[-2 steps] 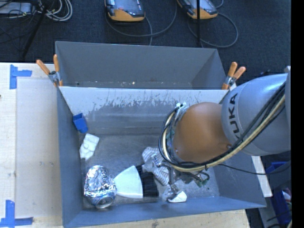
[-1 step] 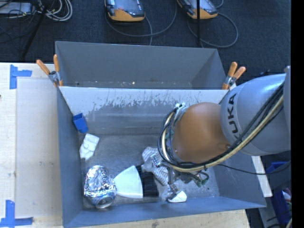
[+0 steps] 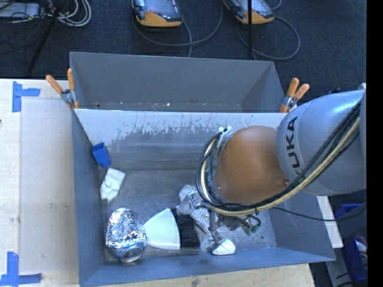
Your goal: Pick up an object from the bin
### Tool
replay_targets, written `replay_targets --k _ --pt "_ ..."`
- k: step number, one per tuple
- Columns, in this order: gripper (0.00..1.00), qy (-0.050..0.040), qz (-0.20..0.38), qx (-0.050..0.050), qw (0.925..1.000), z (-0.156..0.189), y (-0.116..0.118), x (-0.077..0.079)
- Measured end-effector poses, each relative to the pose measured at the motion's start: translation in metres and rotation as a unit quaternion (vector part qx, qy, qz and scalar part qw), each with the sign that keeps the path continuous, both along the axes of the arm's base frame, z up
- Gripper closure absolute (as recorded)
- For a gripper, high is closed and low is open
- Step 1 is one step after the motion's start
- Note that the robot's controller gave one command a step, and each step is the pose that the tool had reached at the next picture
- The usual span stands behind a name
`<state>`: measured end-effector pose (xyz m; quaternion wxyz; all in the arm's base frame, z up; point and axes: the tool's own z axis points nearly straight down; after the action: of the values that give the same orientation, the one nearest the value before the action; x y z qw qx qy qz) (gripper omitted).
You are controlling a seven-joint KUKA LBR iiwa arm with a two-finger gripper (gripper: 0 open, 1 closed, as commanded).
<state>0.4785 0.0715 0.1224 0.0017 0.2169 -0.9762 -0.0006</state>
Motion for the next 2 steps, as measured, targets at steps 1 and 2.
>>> replay_targets --k 1,2 --pt "1.0 -0.0078 0.108 -0.002 0.9942 -0.0413 0.0215 0.0111" --pt "1.0 -0.0077 0.107 -0.002 0.9942 -0.0413 0.0214 0.011"
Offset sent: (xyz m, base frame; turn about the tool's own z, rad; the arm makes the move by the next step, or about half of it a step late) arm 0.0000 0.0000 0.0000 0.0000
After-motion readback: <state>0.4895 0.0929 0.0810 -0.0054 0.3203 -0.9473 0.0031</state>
